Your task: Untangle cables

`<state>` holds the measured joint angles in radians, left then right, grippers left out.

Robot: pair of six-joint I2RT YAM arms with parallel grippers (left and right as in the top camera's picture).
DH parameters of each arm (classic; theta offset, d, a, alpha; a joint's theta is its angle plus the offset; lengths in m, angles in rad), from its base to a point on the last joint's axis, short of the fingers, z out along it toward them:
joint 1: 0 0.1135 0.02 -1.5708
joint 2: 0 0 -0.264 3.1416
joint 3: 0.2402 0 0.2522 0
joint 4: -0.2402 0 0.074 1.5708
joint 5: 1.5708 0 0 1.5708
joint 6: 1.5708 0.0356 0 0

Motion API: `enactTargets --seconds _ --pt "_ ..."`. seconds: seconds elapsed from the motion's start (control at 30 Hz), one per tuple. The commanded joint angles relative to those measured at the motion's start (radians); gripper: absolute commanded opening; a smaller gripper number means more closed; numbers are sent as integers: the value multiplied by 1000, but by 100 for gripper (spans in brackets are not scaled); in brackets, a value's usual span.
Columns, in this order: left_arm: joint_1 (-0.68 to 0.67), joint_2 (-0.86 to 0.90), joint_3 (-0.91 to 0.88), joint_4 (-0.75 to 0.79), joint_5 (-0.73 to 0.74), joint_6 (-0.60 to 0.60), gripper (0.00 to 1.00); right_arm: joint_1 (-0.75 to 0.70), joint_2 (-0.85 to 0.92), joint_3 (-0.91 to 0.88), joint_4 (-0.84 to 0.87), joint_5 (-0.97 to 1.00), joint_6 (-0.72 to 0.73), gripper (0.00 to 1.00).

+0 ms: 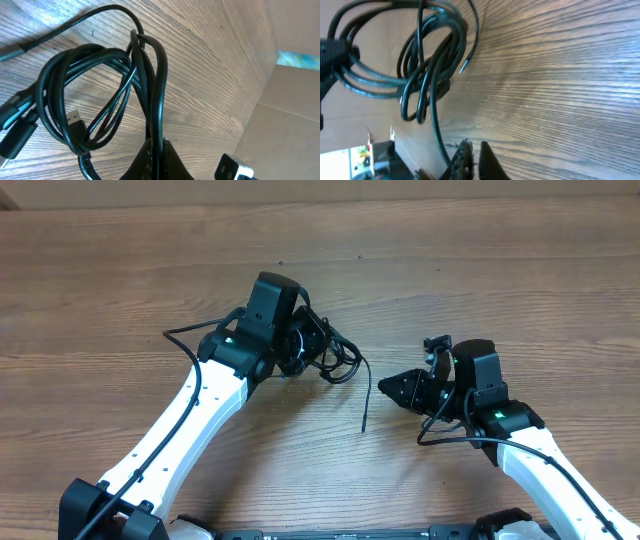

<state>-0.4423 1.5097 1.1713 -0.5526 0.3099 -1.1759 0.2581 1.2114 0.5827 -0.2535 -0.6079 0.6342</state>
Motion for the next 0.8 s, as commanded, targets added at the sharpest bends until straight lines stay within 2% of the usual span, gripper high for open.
enactTargets --seconds 0.0,0.03,0.1,0.13,0.23,0.37,0.53,0.6,0.63,0.77 --pt "4 -29 29 3 -6 25 4 5 3 20 16 15 32 42" --pt "4 -29 29 2 -6 25 4 5 3 20 34 -18 31 56" --pt "4 -29 29 2 -5 27 4 5 3 20 73 -82 32 70" --pt "4 -29 29 2 -3 27 4 5 3 20 105 -127 32 75" --pt "3 -29 29 3 4 27 4 6 3 20 154 -182 38 79" --pt "2 -29 29 3 39 26 4 6 3 20 161 -183 50 79" --pt "-4 -29 29 9 82 23 4 6 3 20 171 -179 50 73" --pt "-21 -29 29 12 83 2 4 6 3 20 173 -179 50 61" --pt "-27 -29 29 17 83 -1 4 6 3 20 174 -179 50 58" --pt "-55 -29 29 51 83 -17 4 10 3 20 174 -169 50 57"
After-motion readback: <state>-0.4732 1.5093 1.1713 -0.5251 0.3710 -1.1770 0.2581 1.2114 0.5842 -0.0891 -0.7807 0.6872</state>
